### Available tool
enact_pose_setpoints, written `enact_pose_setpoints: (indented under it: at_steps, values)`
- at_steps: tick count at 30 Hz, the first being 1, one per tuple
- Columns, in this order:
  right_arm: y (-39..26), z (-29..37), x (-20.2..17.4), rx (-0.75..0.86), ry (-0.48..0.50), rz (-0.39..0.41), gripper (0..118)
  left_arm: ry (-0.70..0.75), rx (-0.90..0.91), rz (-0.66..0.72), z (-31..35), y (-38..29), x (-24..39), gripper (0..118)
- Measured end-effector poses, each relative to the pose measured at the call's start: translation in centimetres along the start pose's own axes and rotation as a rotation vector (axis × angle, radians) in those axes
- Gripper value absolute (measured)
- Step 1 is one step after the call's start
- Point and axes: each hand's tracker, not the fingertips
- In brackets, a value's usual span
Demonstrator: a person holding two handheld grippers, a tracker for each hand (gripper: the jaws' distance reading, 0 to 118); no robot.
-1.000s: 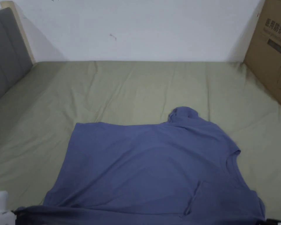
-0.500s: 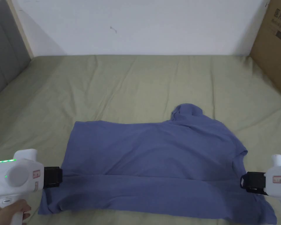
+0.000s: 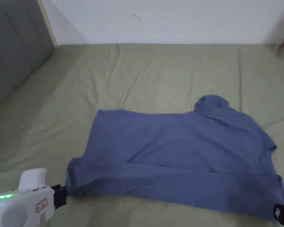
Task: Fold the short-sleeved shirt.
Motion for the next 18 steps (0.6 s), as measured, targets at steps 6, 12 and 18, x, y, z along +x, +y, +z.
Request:
enact_pose_setpoints:
  at_steps: [6,12,18]
  values:
    - [0.3,0.2,0.1,0.006,0.003,-0.024,4,-0.059,-0.041,0.042,-3.8,1.9,0.3,103]
    - [-0.4,-0.1,0.8,-0.024,-0.003,-0.035,4,-0.043,-0.089,0.033,-5.4,1.4,0.7,11]
    - [0.6,-0.8,1.7,0.001,-0.030,-0.044,71,-0.040,-0.084,-0.036,-4.5,2.0,1.5,8]
